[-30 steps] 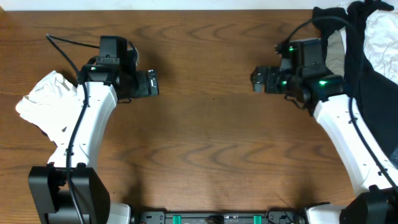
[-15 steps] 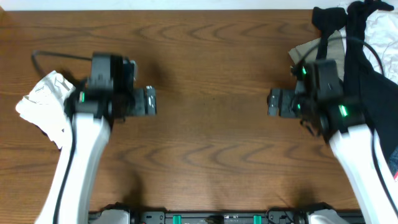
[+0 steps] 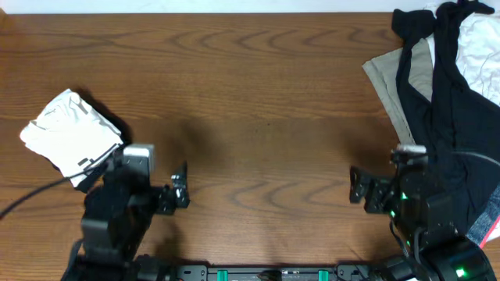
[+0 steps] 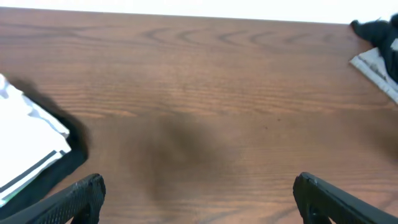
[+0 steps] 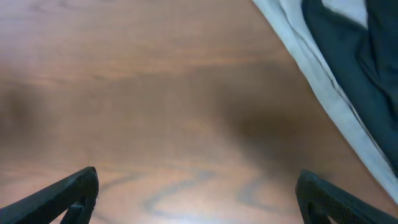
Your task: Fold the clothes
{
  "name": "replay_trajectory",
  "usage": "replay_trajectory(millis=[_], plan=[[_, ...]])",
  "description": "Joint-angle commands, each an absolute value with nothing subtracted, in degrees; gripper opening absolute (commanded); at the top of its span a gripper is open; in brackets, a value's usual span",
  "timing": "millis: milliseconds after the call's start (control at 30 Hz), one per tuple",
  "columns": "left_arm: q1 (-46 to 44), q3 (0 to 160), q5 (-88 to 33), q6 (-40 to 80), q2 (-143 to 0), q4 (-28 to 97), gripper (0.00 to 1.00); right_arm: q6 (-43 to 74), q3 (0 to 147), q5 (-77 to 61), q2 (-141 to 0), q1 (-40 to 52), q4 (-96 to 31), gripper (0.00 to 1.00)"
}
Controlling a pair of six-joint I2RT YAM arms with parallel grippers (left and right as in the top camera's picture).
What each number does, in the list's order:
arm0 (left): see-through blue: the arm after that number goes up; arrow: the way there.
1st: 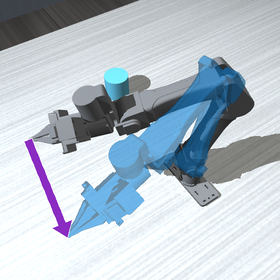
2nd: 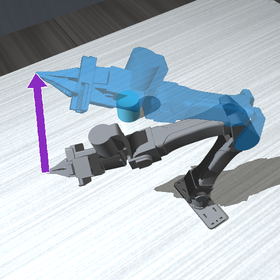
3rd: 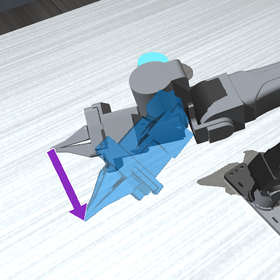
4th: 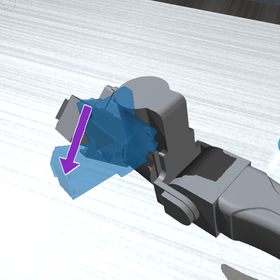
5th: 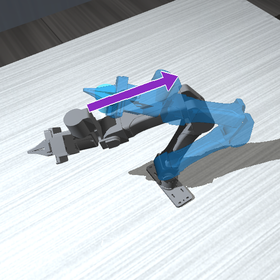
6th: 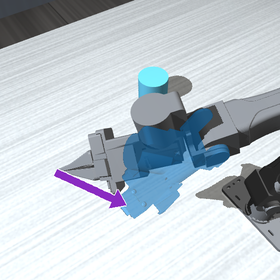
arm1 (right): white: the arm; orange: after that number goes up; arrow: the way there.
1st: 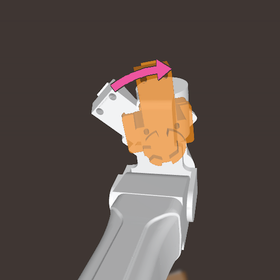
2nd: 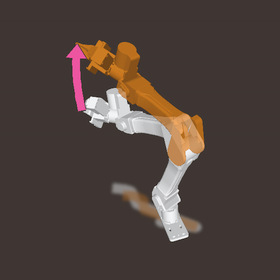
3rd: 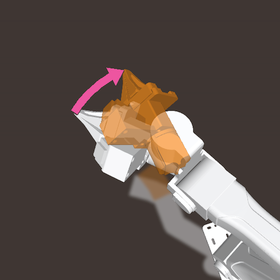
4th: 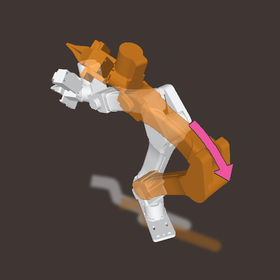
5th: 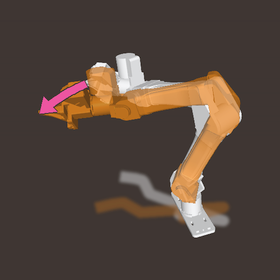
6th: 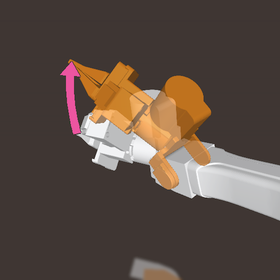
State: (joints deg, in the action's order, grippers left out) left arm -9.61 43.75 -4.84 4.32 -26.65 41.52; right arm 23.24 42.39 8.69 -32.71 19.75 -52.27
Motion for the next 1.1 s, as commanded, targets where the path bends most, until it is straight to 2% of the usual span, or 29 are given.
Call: replay_trajectory(millis=[0, 267, 767, 1067], plan=[[-9.85, 43.4, -3.79, 4.78, -23.99, 43.03, 0.98, 24.4, 41.89, 10.07, -31.94, 20.23, -55.7, 0.99], [-9.85, 43.4, -3.79, 4.78, -23.86, 45.87, 0.98, 24.4, 41.89, 10.07, -32.03, 20.23, -63.16, 0.99], [-9.85, 43.4, -3.79, 4.78, -23.86, 46.74, 0.98, 24.4, 41.3, 10.07, -28.45, 19.77, -63.53, 0.99], [-9.85, 43.4, -3.79, 4.78, -23.86, 46.74, 0.98, 24.4, 33.41, 8.56, -16.01, 9.89, -64.03, 0.99]])
